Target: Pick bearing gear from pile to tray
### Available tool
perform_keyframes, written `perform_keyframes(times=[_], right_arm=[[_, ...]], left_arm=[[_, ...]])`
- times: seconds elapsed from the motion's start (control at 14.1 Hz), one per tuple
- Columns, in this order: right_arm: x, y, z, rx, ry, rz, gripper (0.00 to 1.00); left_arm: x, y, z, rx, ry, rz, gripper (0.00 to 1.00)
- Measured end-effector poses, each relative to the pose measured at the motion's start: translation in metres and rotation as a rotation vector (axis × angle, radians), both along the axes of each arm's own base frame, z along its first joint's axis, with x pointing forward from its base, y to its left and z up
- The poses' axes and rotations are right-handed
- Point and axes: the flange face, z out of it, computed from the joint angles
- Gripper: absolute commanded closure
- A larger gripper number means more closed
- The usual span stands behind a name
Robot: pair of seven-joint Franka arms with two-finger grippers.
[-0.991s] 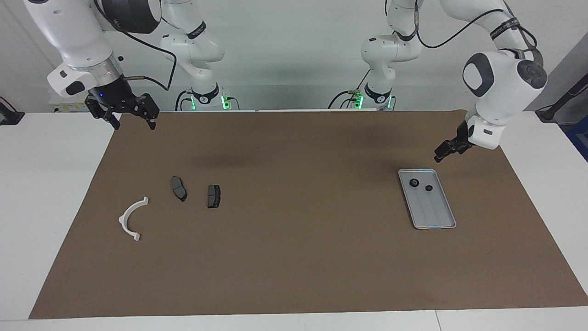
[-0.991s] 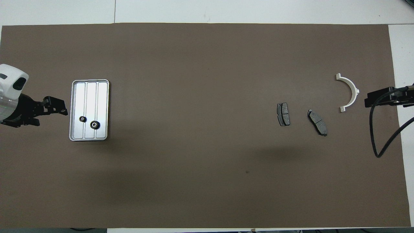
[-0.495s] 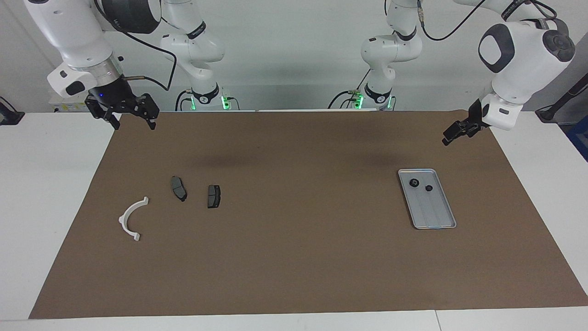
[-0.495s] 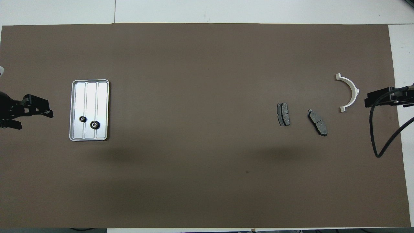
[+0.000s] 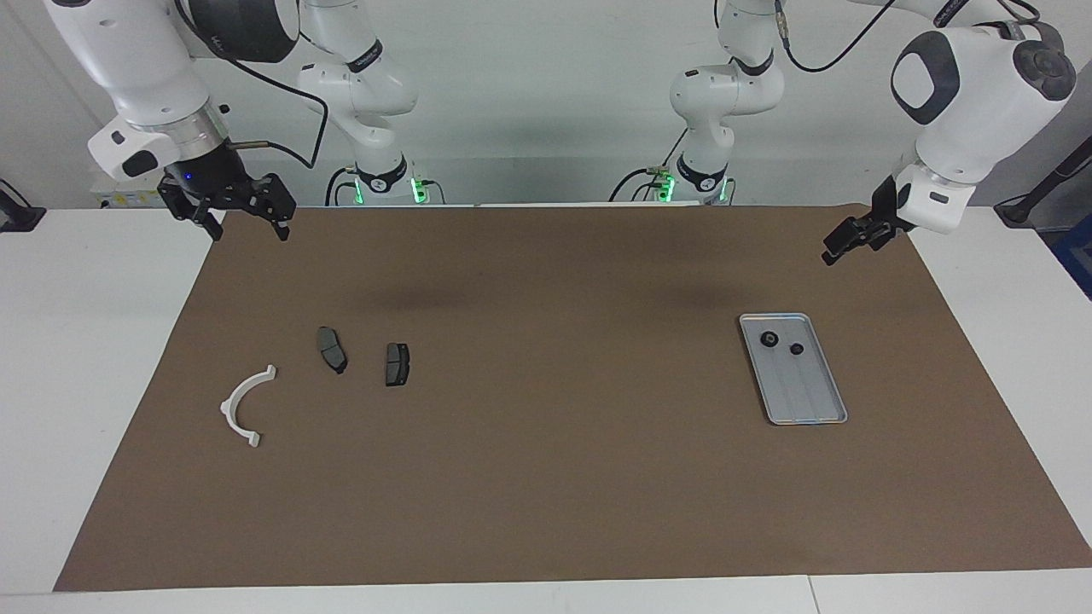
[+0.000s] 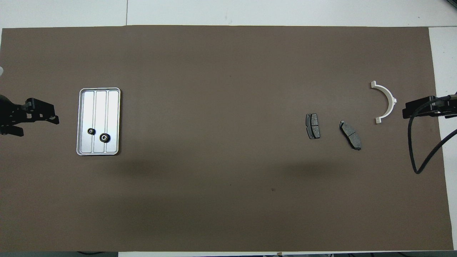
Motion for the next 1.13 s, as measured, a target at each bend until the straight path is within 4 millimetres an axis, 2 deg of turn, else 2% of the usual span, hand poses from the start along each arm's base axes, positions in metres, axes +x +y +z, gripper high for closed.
perform_keyframes(times=[0.21,0.35,0.71,1.13], right_arm=[[0.0,0.0,0.0,0.0,0.0,0.0,0.0],[0.0,0.0,0.0,0.0,0.0,0.0,0.0],[0.0,0.0,0.0,0.0,0.0,0.0,0.0],[0.0,0.0,0.0,0.0,0.0,0.0,0.0]], left_arm=[[0.025,-0.001,-0.006,0.001,-0.004,-0.003,0.0],[0.029,-0.001,-0.008,0.001,-0.001,-0.003,0.0],[0.022,-0.021,-0.007,-0.001,0.038,-0.04,0.0],[0.01,-0.022,0.014,-0.001,0.028,-0.042,0.0]])
